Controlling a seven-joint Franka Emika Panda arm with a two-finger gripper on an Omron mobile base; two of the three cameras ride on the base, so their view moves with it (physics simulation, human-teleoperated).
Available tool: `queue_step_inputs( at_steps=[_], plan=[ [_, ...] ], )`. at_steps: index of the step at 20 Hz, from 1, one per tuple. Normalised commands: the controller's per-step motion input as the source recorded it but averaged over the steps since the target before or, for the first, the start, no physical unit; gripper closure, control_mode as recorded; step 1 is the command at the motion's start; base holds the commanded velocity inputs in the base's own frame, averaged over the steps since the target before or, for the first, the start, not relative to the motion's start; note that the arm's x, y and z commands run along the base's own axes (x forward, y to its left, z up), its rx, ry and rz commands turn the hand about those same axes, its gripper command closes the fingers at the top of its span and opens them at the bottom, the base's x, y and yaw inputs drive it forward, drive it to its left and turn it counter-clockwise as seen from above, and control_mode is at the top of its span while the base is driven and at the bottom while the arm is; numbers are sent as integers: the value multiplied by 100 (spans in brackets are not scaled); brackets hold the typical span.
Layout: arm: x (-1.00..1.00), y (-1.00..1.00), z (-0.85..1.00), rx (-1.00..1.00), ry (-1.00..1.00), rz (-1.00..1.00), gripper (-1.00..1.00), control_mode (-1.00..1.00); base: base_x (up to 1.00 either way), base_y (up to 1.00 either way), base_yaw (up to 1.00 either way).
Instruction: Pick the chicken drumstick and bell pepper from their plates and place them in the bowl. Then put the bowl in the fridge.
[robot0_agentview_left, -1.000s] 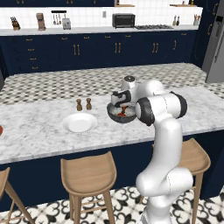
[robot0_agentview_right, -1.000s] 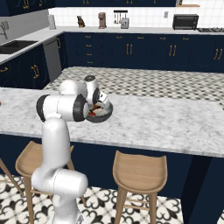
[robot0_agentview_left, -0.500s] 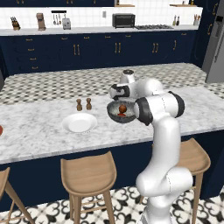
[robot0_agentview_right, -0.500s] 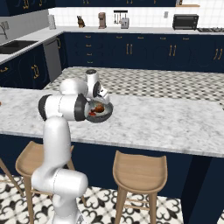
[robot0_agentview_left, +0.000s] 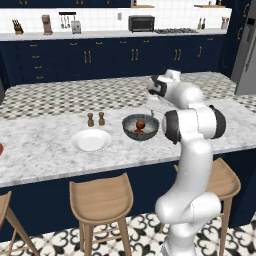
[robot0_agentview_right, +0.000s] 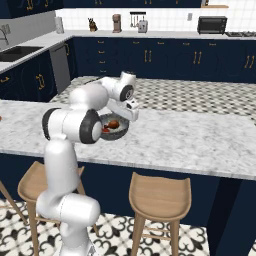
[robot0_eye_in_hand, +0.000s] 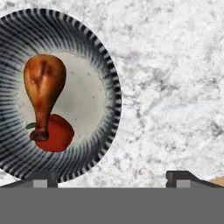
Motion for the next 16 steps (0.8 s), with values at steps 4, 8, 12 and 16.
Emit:
queue_step_inputs(
  at_steps=[4,8,12,16],
  plan=[
    [-15,-27,-87,-4,21,0,-100,-100,0,0,0],
    [64,15,-81,0,3,-2,-100,-100,0,0,0],
    [69,41,-53,0,0,0,-100,-100,0,0,0],
    [45,20,-33,0,-3,-1,-100,-100,0,0,0]
  ],
)
